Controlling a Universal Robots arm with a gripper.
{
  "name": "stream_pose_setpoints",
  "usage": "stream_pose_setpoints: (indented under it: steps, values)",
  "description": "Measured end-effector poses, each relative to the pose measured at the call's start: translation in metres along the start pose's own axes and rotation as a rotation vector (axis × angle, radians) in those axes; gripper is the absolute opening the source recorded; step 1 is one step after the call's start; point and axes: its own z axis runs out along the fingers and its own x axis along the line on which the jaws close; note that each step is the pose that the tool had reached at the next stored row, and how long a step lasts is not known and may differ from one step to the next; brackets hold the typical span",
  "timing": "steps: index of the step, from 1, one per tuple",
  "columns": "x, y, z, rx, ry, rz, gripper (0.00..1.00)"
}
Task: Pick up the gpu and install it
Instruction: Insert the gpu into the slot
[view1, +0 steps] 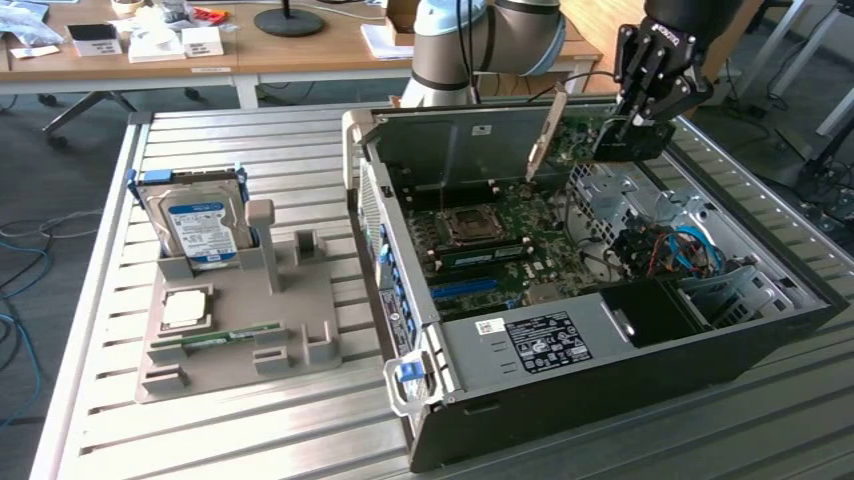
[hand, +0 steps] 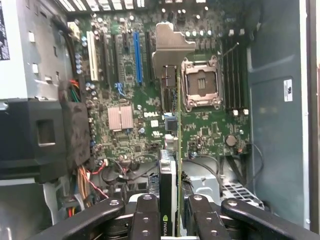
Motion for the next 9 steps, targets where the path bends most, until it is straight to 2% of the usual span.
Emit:
stream_pose_setpoints:
  steps: [1,2,9]
  values:
    - [0.0001,0.0008,0.0000,0.0044,-0.0051,0.000,0.27]
    - [0.0001,0.0012,0.0000,0.0060,-0.0079,0.000,0.27]
    - [0.0002,0.0015,0.0000,0.0063,-0.0086,0.000,0.27]
